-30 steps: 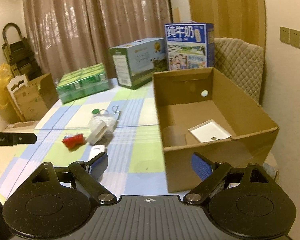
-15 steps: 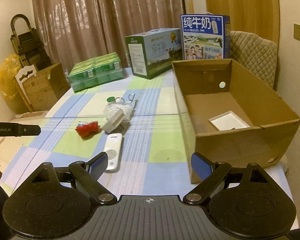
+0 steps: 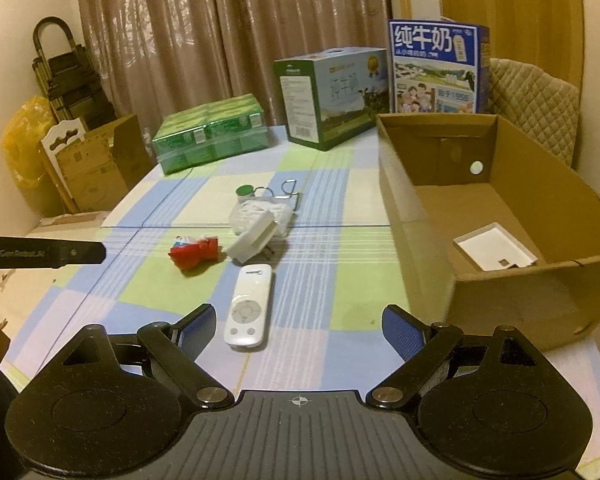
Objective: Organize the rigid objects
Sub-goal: 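Move both open tools back over the remaining table items, then grasp the white remote with the right tool while the left tool grasps the red toy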
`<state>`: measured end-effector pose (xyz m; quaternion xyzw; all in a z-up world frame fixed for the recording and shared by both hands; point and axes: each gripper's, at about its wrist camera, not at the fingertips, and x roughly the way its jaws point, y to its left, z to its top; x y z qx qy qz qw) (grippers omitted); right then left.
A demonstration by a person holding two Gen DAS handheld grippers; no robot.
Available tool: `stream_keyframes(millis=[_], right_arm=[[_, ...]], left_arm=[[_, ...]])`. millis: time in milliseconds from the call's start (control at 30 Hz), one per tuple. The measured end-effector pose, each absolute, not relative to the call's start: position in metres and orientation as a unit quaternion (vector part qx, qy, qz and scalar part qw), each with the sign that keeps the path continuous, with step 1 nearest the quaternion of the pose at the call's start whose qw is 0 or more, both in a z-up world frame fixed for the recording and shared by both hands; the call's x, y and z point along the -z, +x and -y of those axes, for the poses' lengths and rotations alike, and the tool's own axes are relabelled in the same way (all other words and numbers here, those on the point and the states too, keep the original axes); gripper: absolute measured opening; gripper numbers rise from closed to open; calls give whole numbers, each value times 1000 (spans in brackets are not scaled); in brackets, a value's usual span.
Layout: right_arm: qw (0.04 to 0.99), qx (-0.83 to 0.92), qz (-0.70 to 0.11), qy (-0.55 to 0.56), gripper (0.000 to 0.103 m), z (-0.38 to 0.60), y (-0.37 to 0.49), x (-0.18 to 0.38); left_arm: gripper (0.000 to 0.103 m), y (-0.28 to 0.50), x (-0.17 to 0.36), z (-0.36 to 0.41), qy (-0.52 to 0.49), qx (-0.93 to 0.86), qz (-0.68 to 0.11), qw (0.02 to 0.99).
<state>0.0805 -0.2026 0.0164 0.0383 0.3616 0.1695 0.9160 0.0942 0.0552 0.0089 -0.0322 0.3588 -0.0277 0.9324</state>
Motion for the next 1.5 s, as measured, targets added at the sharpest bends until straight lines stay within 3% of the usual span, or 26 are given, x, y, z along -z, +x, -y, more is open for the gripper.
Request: stream_keyframes(millis=[567, 967, 1100, 1500], right_arm=[[909, -187, -373, 14, 86, 145, 128, 23], [893, -185, -410, -14, 56, 104, 165, 75], [891, -175, -419, -17, 50, 102, 173, 87], [890, -178, -419, -24, 38, 98, 176, 92]], left_arm=[[45, 159, 34, -72, 1, 66, -379, 923], [53, 188, 75, -80, 26, 89, -394, 914], [59, 195, 72, -86, 23, 96, -385, 918], [60, 215, 82, -85, 46, 118, -396, 909]])
